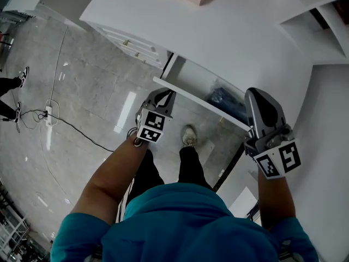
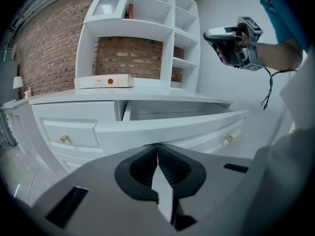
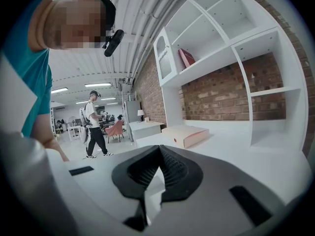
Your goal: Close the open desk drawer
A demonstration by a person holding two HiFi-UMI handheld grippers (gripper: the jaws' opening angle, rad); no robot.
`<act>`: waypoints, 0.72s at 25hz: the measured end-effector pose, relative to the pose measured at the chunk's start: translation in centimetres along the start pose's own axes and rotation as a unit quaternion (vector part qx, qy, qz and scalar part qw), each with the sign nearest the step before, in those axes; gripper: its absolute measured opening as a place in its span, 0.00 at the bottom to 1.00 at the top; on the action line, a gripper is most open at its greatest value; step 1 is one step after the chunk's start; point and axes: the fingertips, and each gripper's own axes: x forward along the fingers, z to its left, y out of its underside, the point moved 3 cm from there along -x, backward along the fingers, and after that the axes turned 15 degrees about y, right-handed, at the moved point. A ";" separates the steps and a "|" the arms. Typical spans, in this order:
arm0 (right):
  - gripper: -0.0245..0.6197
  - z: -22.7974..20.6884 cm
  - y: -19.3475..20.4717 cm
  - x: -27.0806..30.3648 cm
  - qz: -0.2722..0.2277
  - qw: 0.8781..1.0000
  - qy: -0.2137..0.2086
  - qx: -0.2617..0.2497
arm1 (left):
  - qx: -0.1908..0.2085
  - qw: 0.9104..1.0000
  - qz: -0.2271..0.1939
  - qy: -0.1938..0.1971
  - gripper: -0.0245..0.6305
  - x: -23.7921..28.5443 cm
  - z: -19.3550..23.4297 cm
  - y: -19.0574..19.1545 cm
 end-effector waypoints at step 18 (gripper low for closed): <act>0.07 -2.2 0.0 0.8 0.001 1.000 0.015 0.002 | 0.005 1.000 -0.010 0.002 0.06 2.5 1.6 -2.0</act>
